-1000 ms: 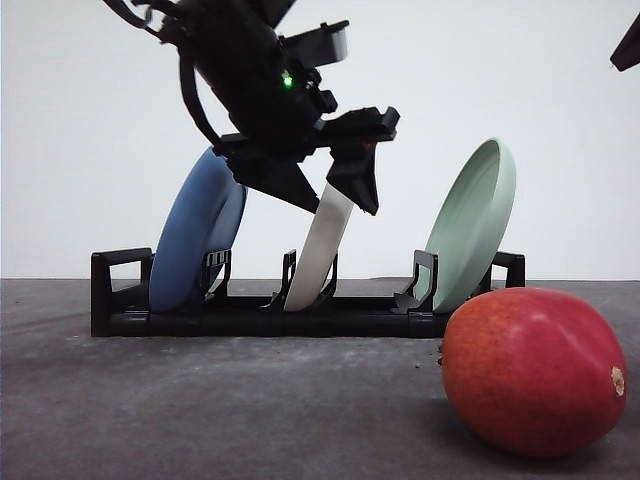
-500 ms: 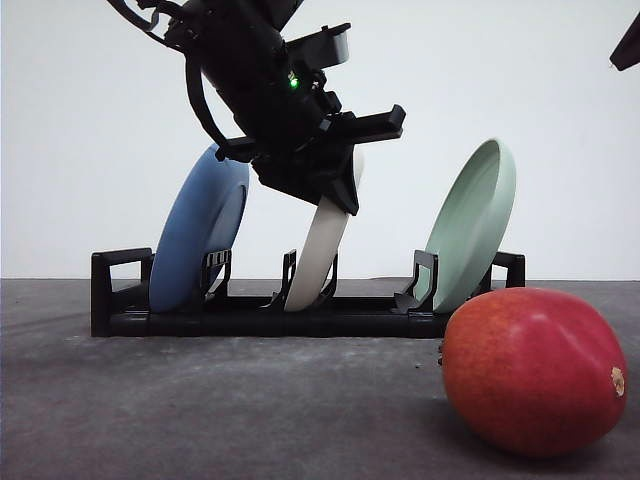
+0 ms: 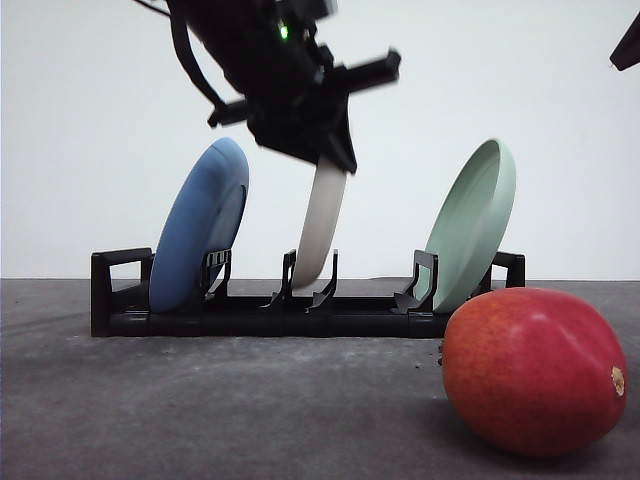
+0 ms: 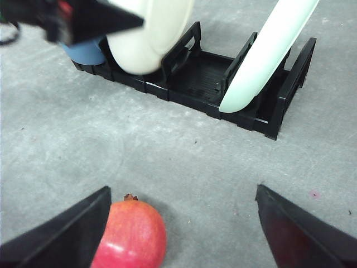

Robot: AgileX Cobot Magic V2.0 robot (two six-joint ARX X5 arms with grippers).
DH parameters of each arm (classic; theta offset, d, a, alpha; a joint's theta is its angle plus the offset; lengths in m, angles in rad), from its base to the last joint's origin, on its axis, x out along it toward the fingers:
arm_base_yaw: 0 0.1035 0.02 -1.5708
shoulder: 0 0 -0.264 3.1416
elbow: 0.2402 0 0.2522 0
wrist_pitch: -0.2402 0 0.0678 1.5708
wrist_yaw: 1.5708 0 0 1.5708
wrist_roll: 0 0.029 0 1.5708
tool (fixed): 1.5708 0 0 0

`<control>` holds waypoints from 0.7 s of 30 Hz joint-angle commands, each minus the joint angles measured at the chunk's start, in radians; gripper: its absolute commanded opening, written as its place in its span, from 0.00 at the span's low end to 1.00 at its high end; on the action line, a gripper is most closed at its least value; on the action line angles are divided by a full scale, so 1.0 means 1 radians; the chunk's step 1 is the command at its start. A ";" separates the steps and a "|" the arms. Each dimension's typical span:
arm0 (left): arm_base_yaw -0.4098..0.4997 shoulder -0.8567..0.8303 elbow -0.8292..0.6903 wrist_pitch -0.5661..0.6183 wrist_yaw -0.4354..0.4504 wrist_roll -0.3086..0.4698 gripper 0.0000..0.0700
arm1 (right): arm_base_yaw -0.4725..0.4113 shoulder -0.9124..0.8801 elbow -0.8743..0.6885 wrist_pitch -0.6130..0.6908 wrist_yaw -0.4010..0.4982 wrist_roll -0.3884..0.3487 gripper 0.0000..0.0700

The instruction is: Place pomegranate in white plate

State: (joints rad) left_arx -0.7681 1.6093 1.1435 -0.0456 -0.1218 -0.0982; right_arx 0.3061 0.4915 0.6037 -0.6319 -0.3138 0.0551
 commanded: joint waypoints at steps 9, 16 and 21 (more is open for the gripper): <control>-0.014 -0.130 0.024 -0.063 0.113 -0.085 0.02 | 0.004 0.003 0.018 0.011 -0.001 -0.010 0.75; -0.052 -0.230 0.021 -0.192 0.206 -0.117 0.02 | 0.004 0.003 0.018 0.011 -0.001 -0.010 0.75; -0.112 -0.302 -0.026 -0.175 0.219 -0.118 0.02 | 0.004 0.003 0.018 0.011 -0.001 -0.009 0.75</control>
State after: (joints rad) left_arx -0.8657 1.3126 1.1182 -0.2359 0.0934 -0.2112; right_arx 0.3061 0.4915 0.6041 -0.6319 -0.3138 0.0551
